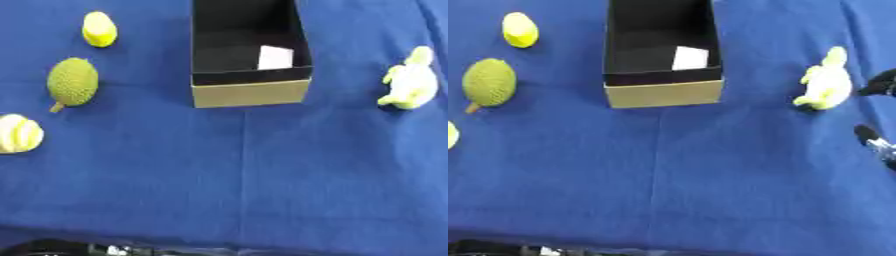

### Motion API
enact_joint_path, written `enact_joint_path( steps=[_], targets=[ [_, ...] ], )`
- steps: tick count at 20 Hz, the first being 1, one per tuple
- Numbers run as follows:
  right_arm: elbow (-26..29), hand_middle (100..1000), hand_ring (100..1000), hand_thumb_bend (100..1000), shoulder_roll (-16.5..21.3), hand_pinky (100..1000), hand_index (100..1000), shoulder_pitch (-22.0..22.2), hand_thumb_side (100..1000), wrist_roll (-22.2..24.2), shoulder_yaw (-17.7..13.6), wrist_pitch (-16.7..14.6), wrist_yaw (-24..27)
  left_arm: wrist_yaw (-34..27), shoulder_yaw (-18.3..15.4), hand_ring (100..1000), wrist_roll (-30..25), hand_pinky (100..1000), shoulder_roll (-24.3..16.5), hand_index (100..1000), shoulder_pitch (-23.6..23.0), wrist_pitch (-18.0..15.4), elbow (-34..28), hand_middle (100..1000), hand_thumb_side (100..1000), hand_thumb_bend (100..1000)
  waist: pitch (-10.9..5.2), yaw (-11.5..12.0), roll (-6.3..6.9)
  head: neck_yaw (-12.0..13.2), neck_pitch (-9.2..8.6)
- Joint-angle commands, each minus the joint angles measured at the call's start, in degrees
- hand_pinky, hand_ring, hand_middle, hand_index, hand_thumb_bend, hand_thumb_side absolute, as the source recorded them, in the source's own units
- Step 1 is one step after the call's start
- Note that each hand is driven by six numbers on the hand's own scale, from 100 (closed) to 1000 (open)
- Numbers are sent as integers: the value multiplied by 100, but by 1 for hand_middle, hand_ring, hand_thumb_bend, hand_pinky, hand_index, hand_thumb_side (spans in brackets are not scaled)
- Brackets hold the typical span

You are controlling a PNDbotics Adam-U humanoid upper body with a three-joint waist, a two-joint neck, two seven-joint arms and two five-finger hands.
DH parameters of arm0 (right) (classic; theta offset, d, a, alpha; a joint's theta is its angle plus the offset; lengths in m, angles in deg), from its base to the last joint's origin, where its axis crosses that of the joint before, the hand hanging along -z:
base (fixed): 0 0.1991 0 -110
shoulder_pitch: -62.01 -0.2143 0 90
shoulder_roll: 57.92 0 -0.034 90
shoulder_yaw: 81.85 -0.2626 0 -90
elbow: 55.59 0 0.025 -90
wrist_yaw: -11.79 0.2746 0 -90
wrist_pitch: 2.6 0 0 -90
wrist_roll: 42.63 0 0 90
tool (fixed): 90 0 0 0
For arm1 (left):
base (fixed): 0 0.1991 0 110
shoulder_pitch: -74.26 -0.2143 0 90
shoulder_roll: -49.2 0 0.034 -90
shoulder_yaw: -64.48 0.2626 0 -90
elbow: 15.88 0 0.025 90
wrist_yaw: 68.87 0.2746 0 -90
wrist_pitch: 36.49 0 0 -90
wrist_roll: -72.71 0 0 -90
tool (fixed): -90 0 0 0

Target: Pick up objects on the table and place them in the box.

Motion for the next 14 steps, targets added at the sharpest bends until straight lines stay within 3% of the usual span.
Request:
enact_joint_path(
  steps=[1, 7, 14],
  targets=[
    [52, 752, 853, 339, 542, 841, 770, 15, 100, 264, -21, 163, 227, 29, -24, 550, -10, 800, -133, 810, -58, 30, -105, 548, 616, 100, -70, -5, -12, -2, -55],
    [52, 761, 861, 384, 1075, 852, 778, 89, 133, 673, -11, 460, 675, 96, 11, 550, -35, 800, -244, 810, -145, 45, -105, 549, 617, 100, -88, -55, -98, 28, -46],
    [52, 766, 866, 397, 1157, 853, 783, 142, 137, 816, 183, 644, 732, 109, 59, 549, -63, 799, -339, 809, -132, 63, -105, 549, 617, 100, -94, -37, -169, -77, -77]
  ],
)
